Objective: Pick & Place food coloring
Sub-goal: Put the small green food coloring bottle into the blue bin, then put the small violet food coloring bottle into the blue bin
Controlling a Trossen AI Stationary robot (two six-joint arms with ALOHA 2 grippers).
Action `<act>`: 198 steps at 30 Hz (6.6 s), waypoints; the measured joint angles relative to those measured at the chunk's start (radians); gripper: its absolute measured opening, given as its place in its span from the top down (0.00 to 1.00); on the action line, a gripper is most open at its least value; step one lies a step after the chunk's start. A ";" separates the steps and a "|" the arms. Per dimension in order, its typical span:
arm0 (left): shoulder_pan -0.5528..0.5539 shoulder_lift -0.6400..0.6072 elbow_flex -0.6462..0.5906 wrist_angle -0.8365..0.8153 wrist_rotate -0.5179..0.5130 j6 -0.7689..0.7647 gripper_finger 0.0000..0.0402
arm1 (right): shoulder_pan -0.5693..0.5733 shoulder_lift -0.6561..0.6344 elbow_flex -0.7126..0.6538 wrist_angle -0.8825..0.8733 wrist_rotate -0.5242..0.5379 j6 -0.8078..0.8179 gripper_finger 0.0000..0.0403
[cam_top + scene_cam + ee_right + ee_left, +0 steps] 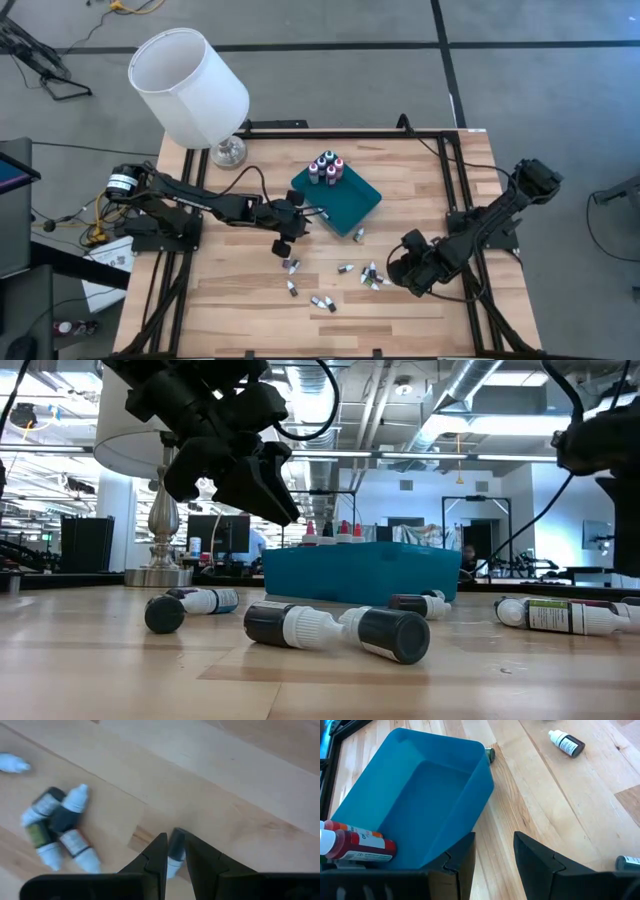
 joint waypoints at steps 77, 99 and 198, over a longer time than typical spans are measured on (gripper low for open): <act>0.000 0.000 0.000 0.005 -0.008 0.001 0.68 | -0.083 0.146 0.004 0.072 -0.155 -0.268 0.81; -0.163 -0.147 0.001 -0.025 -0.119 -0.154 0.68 | -0.190 0.147 0.245 0.013 0.293 -1.001 0.81; -0.562 0.169 -0.290 0.438 -0.759 -1.072 0.68 | -0.402 0.065 0.222 0.344 0.118 -1.788 0.75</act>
